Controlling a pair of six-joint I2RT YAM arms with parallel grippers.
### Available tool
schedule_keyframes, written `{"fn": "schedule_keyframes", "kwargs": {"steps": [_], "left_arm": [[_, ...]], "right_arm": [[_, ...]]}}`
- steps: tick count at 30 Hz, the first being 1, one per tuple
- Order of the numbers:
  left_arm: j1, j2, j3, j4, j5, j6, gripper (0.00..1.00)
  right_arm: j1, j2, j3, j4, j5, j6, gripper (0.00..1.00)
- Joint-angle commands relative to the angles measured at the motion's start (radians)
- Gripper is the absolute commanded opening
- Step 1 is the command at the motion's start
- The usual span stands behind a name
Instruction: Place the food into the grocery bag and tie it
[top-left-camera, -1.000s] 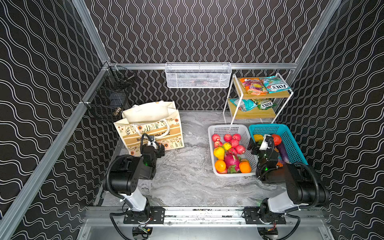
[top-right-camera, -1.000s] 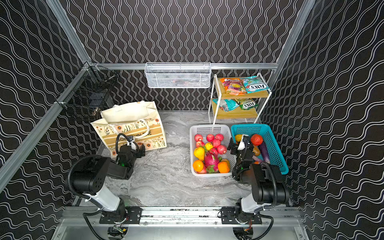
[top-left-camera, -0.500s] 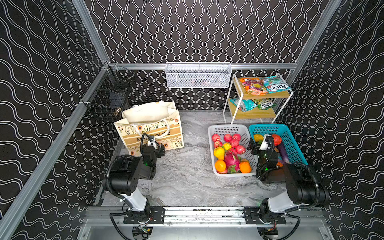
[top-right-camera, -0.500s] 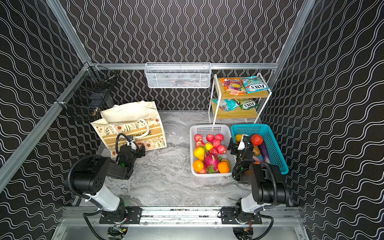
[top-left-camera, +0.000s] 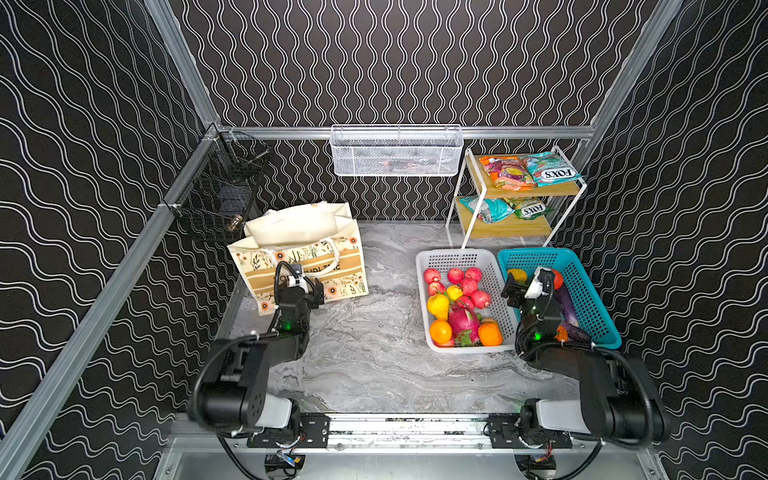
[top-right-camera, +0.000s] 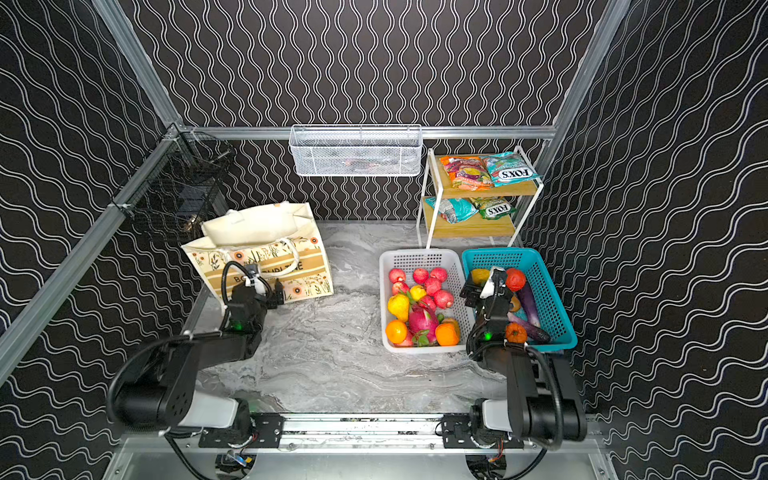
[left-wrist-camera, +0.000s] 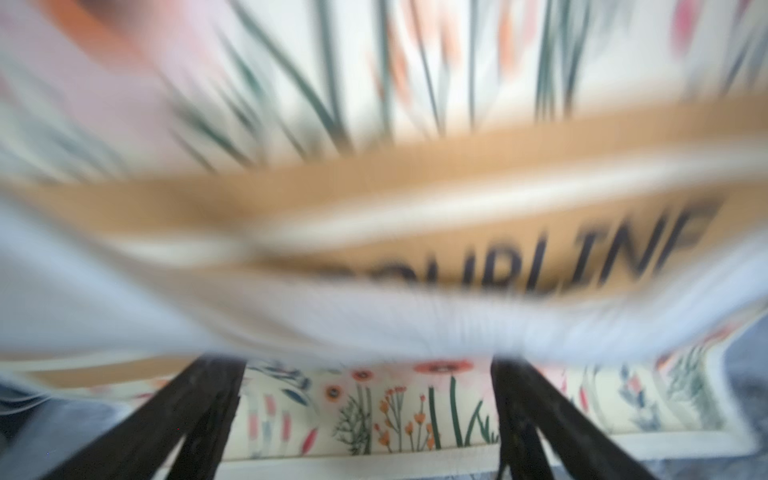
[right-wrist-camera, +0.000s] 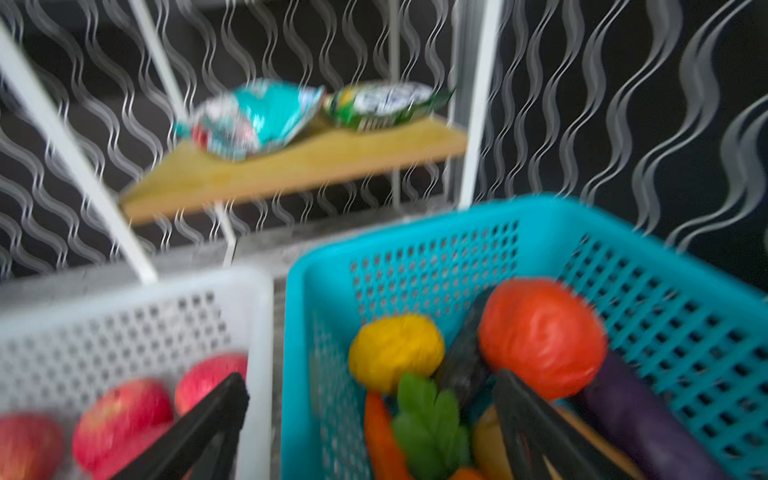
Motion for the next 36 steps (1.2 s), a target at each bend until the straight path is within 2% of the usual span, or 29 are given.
{"fn": "schedule_keyframes", "kwargs": {"steps": [1, 3, 6, 9, 12, 16, 20, 25, 30, 33, 34, 35, 36], "left_arm": [[-0.003, -0.187, 0.089, -0.456, -0.137, -0.175, 0.86], [-0.003, -0.270, 0.154, -0.693, -0.158, -0.291, 0.82], [-0.005, -0.356, 0.222, -0.982, -0.177, -0.445, 0.76], [-0.005, -0.410, 0.279, -1.251, -0.186, -0.555, 0.75], [-0.005, -0.462, 0.317, -1.463, -0.158, -0.647, 0.75], [-0.005, -0.570, 0.379, -1.634, -0.070, -0.718, 0.75], [-0.006, -0.662, 0.487, -1.761, -0.038, -0.771, 0.75], [-0.006, -0.674, 0.599, -1.847, -0.030, -0.806, 0.73], [-0.006, -0.623, 0.620, -1.835, 0.083, -0.886, 0.69], [-0.005, -0.618, 0.616, -1.790, 0.125, -0.926, 0.71], [-0.006, -0.621, 0.615, -1.766, 0.129, -0.941, 0.82], [-0.006, -0.618, 0.619, -1.764, 0.125, -0.978, 0.98], [-0.006, -0.613, 0.623, -1.755, 0.128, -0.998, 0.98]], "right_arm": [[0.006, -0.111, 0.058, -0.267, 0.078, 0.133, 0.93], [0.006, -0.181, 0.096, -0.385, 0.065, 0.204, 0.90], [0.009, -0.257, 0.204, -0.661, 0.036, 0.345, 0.86], [0.009, -0.298, 0.314, -0.908, 0.003, 0.460, 0.85], [0.010, -0.355, 0.369, -1.051, -0.079, 0.521, 0.83], [0.015, -0.406, 0.422, -1.197, -0.211, 0.570, 0.82], [0.060, -0.436, 0.454, -1.282, -0.303, 0.591, 0.81], [0.227, -0.438, 0.523, -1.348, -0.275, 0.533, 0.81], [0.393, -0.436, 0.545, -1.324, -0.272, 0.477, 0.81], [0.472, -0.437, 0.538, -1.311, -0.247, 0.461, 0.81], [0.510, -0.433, 0.537, -1.310, -0.239, 0.462, 0.81], [0.532, -0.424, 0.533, -1.306, -0.237, 0.470, 0.81], [0.551, -0.418, 0.527, -1.298, -0.237, 0.478, 0.81]]}}
